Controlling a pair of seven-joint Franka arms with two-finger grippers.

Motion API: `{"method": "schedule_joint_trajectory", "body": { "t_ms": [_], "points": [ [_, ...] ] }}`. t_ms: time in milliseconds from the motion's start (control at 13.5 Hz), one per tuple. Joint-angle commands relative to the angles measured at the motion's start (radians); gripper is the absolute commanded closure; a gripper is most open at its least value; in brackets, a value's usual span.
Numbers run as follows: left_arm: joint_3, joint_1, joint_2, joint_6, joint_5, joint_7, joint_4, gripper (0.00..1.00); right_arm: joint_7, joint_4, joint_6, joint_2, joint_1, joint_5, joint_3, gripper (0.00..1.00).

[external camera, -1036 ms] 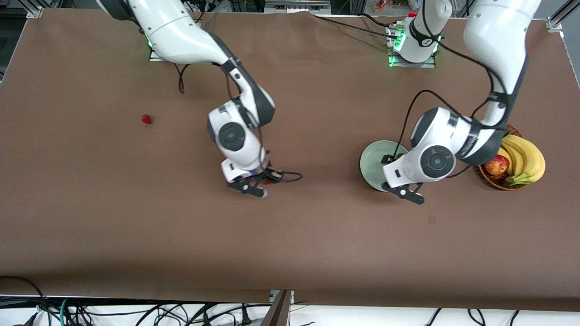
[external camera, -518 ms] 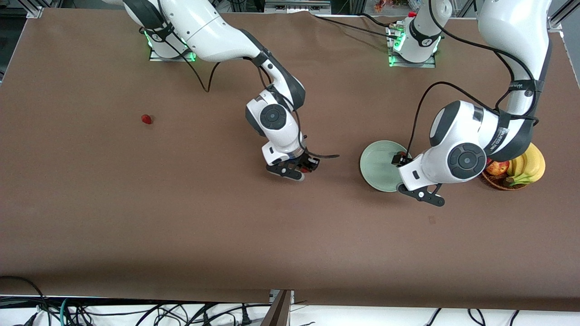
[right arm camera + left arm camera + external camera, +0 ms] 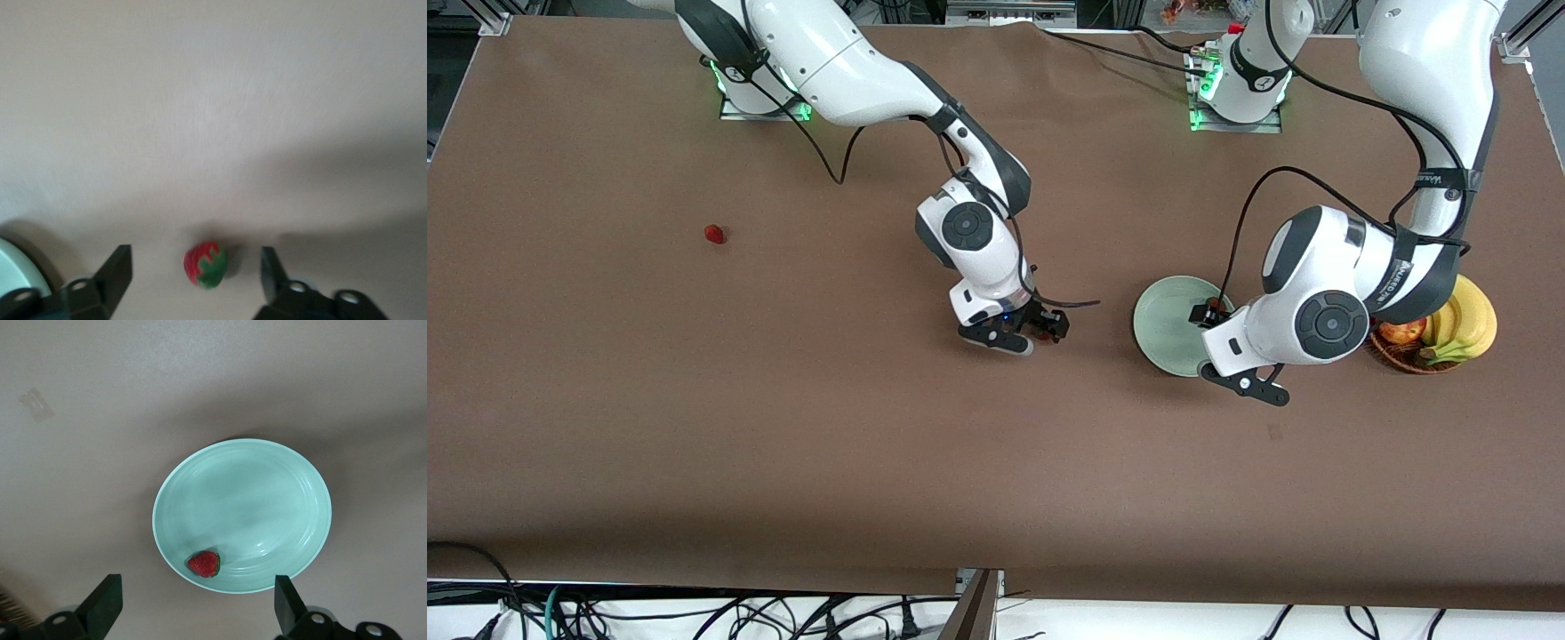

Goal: Collect all strawberries into plate
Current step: 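Carry the second strawberry toward the plate and release it with the right gripper, then grasp the second strawberry with the left gripper while the right gripper withdraws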

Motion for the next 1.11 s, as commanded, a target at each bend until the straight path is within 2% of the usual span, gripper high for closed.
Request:
{"method": "schedule_joint_trajectory", "body": {
  "t_ms": [0,222,444,592,814,1036],
  "points": [
    [0.001,-0.006,0.01,-0.008,-0.067,0.003,0.02,0.0,-0.108,-0.02,-0.193,-0.113,-0.09,-0.027,0.013,0.0],
    [0.001,-0.061,0.039,0.057,-0.157,-0.052,0.02,0.0,-0.327,-0.02,-0.428,-0.17,-0.208,-0.029,0.0,0.0],
    [0.006,-0.208,0.083,0.166,-0.14,-0.3,0.02,0.0,-0.45,-0.02,-0.571,-0.194,-0.319,-0.033,-0.021,0.0],
    [0.01,-0.263,0.123,0.29,-0.125,-0.394,0.018,0.0,-0.571,-0.046,-0.652,-0.228,-0.403,-0.033,-0.029,0.0],
    [0.012,-0.303,0.184,0.488,-0.114,-0.428,0.012,0.0,-0.748,-0.19,-0.676,-0.326,-0.53,-0.055,-0.029,0.0],
    [0.03,-0.369,0.212,0.506,-0.051,-0.536,0.006,0.0,-0.846,-0.343,-0.663,-0.41,-0.604,-0.143,-0.029,0.0]
  ]
}}
